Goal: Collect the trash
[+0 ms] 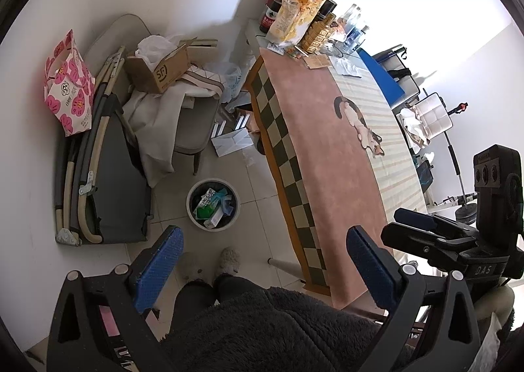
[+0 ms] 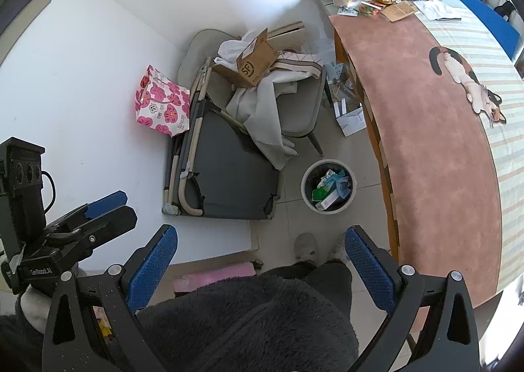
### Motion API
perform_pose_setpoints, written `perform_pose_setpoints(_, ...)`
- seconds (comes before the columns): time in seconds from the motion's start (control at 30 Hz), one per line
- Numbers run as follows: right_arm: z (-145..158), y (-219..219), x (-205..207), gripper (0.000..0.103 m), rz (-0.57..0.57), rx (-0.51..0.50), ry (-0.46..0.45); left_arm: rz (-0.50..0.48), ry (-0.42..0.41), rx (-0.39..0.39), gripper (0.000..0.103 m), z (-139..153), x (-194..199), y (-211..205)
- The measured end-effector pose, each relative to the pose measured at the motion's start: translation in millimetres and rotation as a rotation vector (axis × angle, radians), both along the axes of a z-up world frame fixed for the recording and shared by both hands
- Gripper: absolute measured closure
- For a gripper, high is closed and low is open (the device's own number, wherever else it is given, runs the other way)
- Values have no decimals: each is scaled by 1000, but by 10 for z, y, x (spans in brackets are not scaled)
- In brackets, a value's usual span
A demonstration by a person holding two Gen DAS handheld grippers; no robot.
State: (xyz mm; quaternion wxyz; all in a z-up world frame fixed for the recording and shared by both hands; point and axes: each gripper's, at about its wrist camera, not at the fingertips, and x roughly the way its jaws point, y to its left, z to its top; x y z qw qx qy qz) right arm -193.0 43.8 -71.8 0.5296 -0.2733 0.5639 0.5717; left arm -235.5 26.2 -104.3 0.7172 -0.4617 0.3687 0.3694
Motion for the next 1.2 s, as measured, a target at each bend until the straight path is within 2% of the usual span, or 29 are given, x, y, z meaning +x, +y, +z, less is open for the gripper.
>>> perform_pose_setpoints(1.2, 69, 77, -72, 0, 14, 2, 3, -3, -15, 3, 1, 63, 2, 105)
